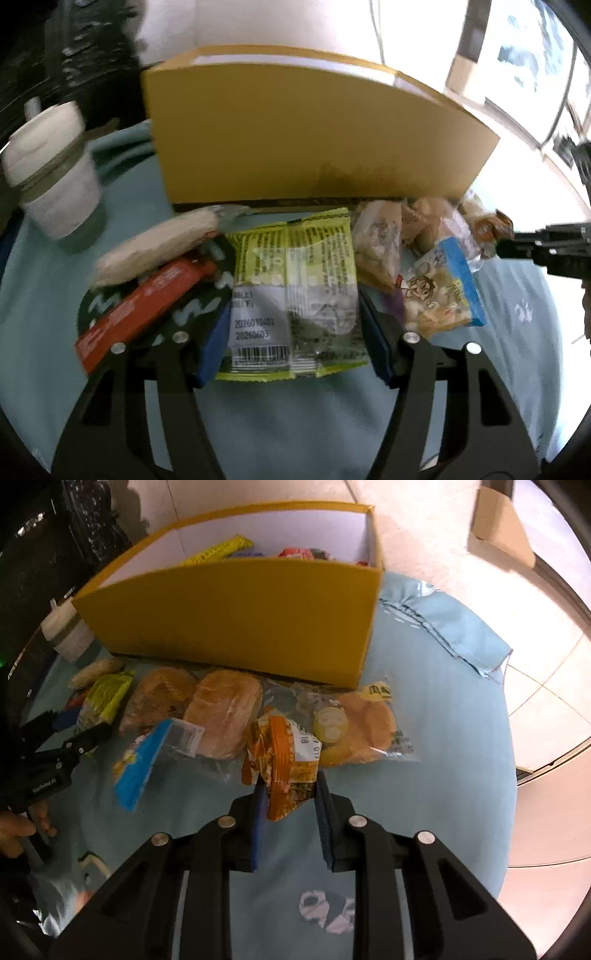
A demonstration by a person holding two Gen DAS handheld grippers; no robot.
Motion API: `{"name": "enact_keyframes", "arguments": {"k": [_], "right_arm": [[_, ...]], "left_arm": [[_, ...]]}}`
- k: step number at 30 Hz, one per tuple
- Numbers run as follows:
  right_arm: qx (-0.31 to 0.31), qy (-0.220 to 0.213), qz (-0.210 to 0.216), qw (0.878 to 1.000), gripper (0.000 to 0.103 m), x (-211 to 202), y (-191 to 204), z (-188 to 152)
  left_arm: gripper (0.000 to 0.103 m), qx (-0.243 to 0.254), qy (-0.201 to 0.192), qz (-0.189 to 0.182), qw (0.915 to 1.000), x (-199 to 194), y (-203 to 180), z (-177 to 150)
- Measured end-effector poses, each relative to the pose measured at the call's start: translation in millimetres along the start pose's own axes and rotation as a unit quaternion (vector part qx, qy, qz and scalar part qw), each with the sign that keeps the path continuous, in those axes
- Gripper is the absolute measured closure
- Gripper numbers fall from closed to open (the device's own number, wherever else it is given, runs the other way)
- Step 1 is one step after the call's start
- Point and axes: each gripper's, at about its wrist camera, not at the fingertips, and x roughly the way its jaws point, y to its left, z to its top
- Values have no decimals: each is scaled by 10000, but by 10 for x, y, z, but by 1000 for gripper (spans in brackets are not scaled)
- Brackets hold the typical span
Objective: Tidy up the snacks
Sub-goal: 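Carry both packets over the yellow box and release them inside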
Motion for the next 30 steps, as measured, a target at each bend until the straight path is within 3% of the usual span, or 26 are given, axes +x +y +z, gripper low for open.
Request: {"name": "enact_keyframes", "arguments": {"k": [3,10,15,22,30], "right_arm": [[115,-141,104,9998,78,-149,-23,-59],[278,-651,415,9966,78,-680,14,-43],[297,-1116,591,9915,78,-1130,93,84],[98,-1821,716,9806,78,-1810,126,669],[-75,-2179,612,9740,78,-2061,118,1433]], "left_arm": [[38,-220,-244,77,9994,-222,20,-47],[38,-137,-750,-20,9971,-758,-127,94],[38,-79,-1171,-104,9930,-1117,-245,396],[38,-21,-1702,-150,9853,-1470,-394,1159],[38,333,-1887,-150,9813,-1454,-495,2129]]}}
